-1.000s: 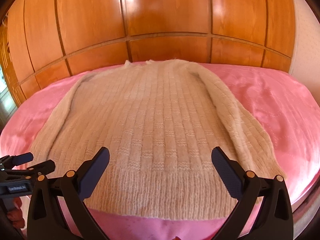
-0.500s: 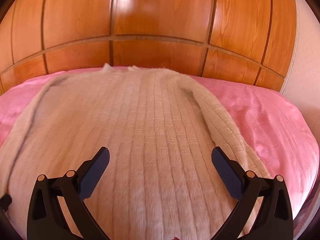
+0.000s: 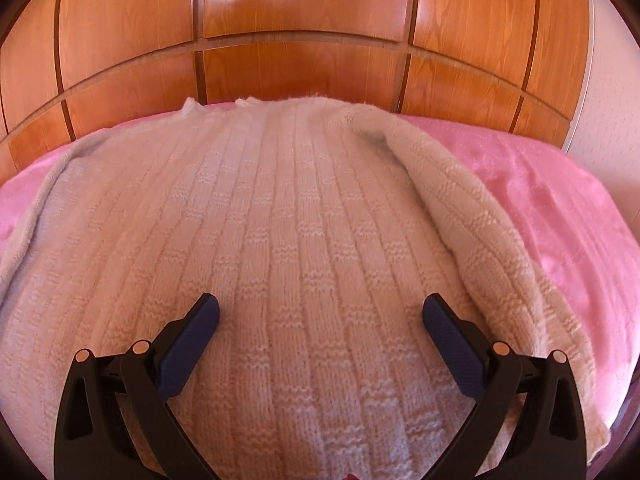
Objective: Fold small clothes
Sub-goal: 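Grasp the sleeve cuff nearest the left tool and pull it outward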
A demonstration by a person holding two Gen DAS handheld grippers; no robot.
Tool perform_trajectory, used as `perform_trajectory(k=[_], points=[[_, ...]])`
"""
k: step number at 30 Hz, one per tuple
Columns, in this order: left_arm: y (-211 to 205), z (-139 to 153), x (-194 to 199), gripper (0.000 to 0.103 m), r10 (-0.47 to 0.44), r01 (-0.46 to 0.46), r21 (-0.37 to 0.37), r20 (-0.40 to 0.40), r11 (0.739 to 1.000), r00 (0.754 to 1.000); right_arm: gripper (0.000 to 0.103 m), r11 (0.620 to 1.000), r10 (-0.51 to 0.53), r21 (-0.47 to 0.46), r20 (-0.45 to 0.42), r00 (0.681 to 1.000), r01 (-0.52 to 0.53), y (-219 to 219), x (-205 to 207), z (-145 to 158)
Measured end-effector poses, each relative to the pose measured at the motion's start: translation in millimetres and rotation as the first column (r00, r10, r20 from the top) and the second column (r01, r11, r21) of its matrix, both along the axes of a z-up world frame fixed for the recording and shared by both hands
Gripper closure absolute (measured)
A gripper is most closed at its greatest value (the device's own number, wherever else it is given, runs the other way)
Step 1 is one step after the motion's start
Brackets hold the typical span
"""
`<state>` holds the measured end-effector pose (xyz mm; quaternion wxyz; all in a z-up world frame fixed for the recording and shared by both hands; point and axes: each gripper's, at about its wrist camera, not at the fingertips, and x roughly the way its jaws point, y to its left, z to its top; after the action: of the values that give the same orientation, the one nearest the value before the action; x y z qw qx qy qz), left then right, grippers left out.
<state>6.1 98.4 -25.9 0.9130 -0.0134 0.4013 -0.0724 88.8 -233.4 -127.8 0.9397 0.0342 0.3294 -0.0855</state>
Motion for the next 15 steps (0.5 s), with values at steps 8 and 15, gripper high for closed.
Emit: perform_trajectory(k=[8, 15], points=[[111, 41, 48, 0.093, 0.28, -0.274, -0.109, 0.044, 0.955, 0.959, 0.002, 1.0, -0.001, 0.001, -0.001, 1.0, 0.001, 4, 1, 0], [199, 39, 114, 0.093, 0.481, -0.483, -0.001, 0.088, 0.875, 0.872, 0.002, 1.0, 0.0, 0.008, 0.001, 1.0, 0.0, 5, 0, 1]])
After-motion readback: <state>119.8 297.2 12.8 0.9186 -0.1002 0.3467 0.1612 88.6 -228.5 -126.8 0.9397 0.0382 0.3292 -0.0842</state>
